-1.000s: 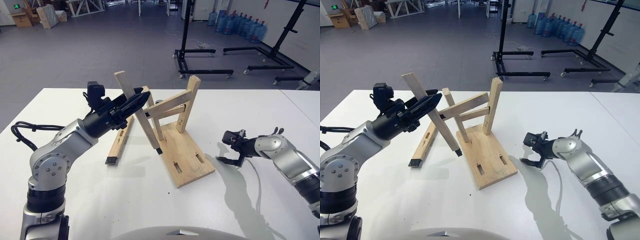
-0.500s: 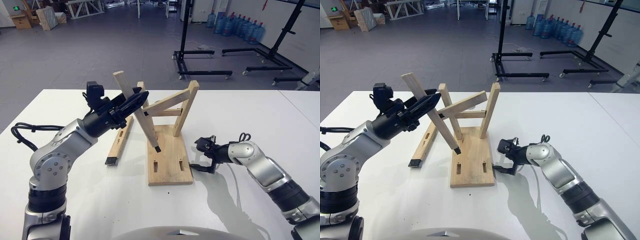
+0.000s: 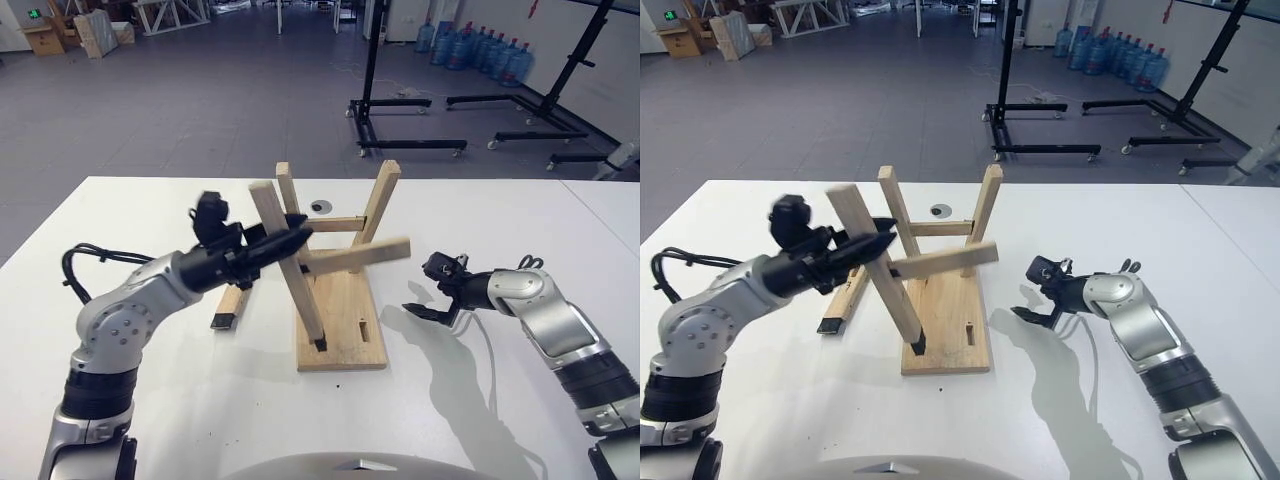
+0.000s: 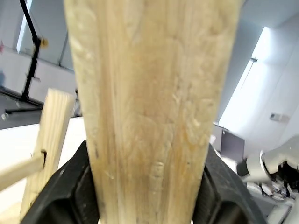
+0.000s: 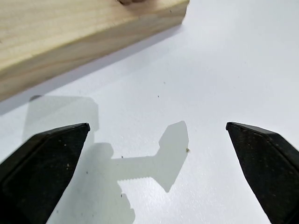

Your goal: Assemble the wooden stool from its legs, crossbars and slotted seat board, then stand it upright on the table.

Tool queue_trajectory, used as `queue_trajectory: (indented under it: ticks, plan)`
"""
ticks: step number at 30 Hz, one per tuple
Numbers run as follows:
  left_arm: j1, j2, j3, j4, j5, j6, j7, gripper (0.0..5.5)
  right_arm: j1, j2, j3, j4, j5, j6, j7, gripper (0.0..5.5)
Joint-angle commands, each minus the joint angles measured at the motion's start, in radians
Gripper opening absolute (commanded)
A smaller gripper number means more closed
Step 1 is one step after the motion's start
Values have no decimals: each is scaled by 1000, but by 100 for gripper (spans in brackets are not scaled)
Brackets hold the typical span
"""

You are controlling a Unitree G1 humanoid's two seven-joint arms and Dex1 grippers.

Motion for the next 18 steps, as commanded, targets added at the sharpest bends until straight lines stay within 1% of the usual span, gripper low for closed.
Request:
queue_trajectory:
  ticks: [1, 4, 10, 15, 18]
  plan:
    - [-39, 14, -76, 76, 164, -81, -88, 209, -21, 20, 5, -18, -3, 19, 0, 540]
    - [-67, 4, -117, 116, 259, -133, -135, 209, -17, 29, 5, -26, -5, 25, -1, 540]
    - [-58, -25, -144, 144, 329, -172, -155, 207, -8, 44, 9, -39, -6, 35, -3, 540]
    - [14, 2, -214, 111, 445, -240, -169, 207, 0, 49, 11, -48, -5, 40, -4, 540]
    - [97, 46, -275, 42, 564, -323, -149, 206, 11, 55, 14, -57, -4, 44, -6, 540]
